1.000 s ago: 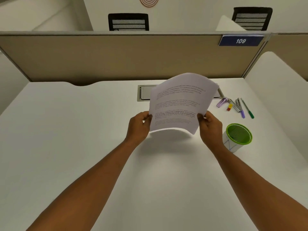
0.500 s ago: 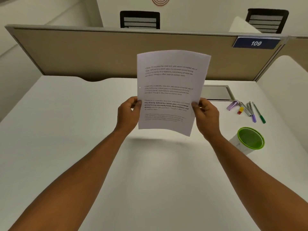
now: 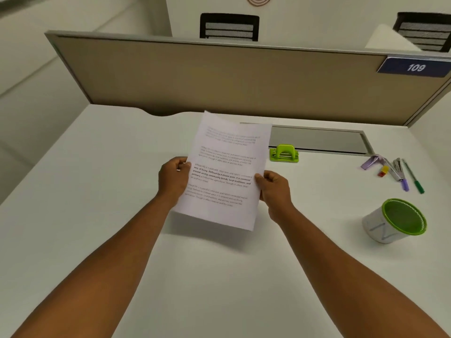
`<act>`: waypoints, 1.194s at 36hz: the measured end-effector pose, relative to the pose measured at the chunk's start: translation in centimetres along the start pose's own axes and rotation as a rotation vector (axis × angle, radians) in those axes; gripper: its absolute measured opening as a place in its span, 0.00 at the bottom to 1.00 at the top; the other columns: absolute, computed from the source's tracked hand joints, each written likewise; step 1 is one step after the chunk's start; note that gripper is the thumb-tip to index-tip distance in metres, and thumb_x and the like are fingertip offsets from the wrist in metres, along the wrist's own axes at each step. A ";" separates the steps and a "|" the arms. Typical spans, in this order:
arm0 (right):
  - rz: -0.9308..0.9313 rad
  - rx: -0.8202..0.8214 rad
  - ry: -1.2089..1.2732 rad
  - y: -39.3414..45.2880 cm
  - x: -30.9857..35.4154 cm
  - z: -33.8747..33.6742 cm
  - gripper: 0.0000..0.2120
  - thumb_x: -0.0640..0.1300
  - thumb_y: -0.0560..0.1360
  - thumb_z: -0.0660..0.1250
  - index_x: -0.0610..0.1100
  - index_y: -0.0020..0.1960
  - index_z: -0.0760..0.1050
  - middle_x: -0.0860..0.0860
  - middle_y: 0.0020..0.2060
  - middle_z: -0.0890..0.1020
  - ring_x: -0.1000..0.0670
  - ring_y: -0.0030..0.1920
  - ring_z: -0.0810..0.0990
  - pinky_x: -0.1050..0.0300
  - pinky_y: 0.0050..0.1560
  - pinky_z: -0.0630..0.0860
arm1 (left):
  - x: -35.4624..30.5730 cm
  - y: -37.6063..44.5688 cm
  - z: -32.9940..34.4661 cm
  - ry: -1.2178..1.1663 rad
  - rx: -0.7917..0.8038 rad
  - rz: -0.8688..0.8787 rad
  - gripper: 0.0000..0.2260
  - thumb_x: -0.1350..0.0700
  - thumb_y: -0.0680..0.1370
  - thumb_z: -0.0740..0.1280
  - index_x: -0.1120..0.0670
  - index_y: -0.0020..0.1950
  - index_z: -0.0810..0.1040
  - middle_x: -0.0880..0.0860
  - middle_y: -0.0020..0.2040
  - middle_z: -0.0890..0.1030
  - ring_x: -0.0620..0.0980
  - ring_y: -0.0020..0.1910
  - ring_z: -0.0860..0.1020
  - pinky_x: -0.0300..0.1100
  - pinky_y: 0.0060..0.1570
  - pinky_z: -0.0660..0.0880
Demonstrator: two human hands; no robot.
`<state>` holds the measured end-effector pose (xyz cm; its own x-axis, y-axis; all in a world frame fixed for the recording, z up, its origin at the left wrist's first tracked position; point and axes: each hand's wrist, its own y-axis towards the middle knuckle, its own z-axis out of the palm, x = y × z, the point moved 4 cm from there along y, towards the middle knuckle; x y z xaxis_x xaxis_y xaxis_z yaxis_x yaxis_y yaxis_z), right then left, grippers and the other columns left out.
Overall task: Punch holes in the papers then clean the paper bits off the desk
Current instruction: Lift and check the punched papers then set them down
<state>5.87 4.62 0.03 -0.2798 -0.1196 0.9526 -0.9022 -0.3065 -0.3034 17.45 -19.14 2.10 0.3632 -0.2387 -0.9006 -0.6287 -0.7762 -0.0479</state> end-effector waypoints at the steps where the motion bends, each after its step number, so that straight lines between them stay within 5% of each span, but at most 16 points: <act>1: 0.024 0.004 -0.011 0.0 -0.5 0.6 0.06 0.41 0.78 0.66 0.40 0.49 0.80 0.43 0.46 0.86 0.37 0.50 0.84 0.32 0.51 0.78 | 0.5 0.1 -0.2 0.011 0.003 -0.012 0.10 0.56 0.81 0.63 0.56 0.59 0.79 0.51 0.51 0.81 0.49 0.48 0.79 0.35 0.43 0.72; 8: 0.166 0.035 0.014 0.8 -2.8 4.2 0.07 0.43 0.80 0.64 0.41 0.54 0.79 0.46 0.49 0.85 0.44 0.48 0.85 0.43 0.52 0.82 | 4.3 1.2 -1.7 0.081 -0.010 -0.118 0.10 0.56 0.81 0.63 0.57 0.58 0.80 0.54 0.53 0.83 0.51 0.47 0.79 0.40 0.43 0.73; 14: 0.245 0.090 -0.009 2.7 -3.1 7.0 0.06 0.41 0.79 0.65 0.39 0.48 0.80 0.44 0.47 0.86 0.42 0.47 0.85 0.45 0.51 0.83 | 5.7 3.6 -2.5 0.087 -0.025 -0.159 0.10 0.57 0.81 0.63 0.58 0.58 0.80 0.55 0.53 0.83 0.53 0.48 0.80 0.42 0.46 0.76; 24: 0.204 0.034 -0.117 9.3 -0.9 9.5 0.06 0.36 0.77 0.65 0.40 0.44 0.80 0.45 0.45 0.85 0.43 0.46 0.85 0.49 0.48 0.83 | 5.9 11.9 -2.2 0.029 -0.058 -0.195 0.10 0.57 0.80 0.65 0.58 0.58 0.81 0.54 0.54 0.83 0.53 0.51 0.80 0.45 0.56 0.77; 30: 0.182 -0.022 -0.169 13.5 0.4 10.4 0.04 0.36 0.77 0.67 0.39 0.44 0.80 0.44 0.46 0.85 0.44 0.45 0.85 0.52 0.45 0.83 | 5.0 16.6 -0.8 0.098 -0.020 -0.151 0.12 0.56 0.81 0.64 0.58 0.61 0.80 0.54 0.57 0.82 0.52 0.49 0.79 0.42 0.50 0.76; 33: 0.167 -0.051 -0.202 15.3 0.5 10.6 0.05 0.36 0.76 0.68 0.34 0.46 0.79 0.42 0.47 0.84 0.41 0.47 0.84 0.49 0.47 0.84 | 4.7 18.4 0.0 0.145 0.015 -0.120 0.12 0.55 0.81 0.63 0.58 0.61 0.80 0.55 0.59 0.82 0.51 0.49 0.78 0.41 0.48 0.75; 43: 0.123 -0.112 -0.399 18.4 0.4 10.9 0.10 0.36 0.73 0.68 0.45 0.34 0.78 0.44 0.43 0.85 0.41 0.45 0.84 0.43 0.49 0.83 | 5.1 21.4 1.8 0.349 0.052 -0.047 0.11 0.55 0.80 0.65 0.59 0.58 0.81 0.58 0.58 0.82 0.59 0.54 0.80 0.47 0.53 0.76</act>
<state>-7.26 -11.38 -5.39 -0.2582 -0.5113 0.8197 -0.9062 -0.1658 -0.3889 4.60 -35.94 -4.26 0.5999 -0.3951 -0.6957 -0.6367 -0.7623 -0.1161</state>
